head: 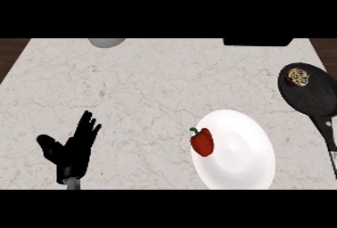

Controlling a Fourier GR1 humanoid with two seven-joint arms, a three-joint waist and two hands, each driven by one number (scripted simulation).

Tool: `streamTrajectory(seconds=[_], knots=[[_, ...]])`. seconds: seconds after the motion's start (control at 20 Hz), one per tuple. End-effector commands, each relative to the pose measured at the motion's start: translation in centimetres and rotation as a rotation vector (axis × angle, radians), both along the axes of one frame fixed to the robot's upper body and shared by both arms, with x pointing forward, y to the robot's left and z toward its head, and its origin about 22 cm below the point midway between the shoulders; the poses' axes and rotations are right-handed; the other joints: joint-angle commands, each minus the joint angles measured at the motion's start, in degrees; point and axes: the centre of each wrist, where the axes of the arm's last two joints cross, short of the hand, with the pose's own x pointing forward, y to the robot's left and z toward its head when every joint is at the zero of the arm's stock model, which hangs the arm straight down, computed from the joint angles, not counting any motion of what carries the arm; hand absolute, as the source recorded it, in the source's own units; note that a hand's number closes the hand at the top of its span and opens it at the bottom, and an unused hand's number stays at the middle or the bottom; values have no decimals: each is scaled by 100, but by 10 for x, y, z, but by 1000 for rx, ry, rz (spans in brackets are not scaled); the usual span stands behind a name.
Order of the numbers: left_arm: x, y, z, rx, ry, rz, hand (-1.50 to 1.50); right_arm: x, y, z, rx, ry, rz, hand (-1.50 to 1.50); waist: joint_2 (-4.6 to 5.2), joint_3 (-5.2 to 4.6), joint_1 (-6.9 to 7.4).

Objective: Pick the cupcake from the plate and place it in the pan

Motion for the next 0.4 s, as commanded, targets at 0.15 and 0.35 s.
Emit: streamTrajectory(seconds=[0.15,0.35], knots=[[5,3,-4,5,30,16,0,-23,-6,-18,-9,3,10,-150,-24,-21,-65],[3,15,-15,-7,29,9,0,-19,-7,-11,-2,32,-13,-150,-36,-28,-90]])
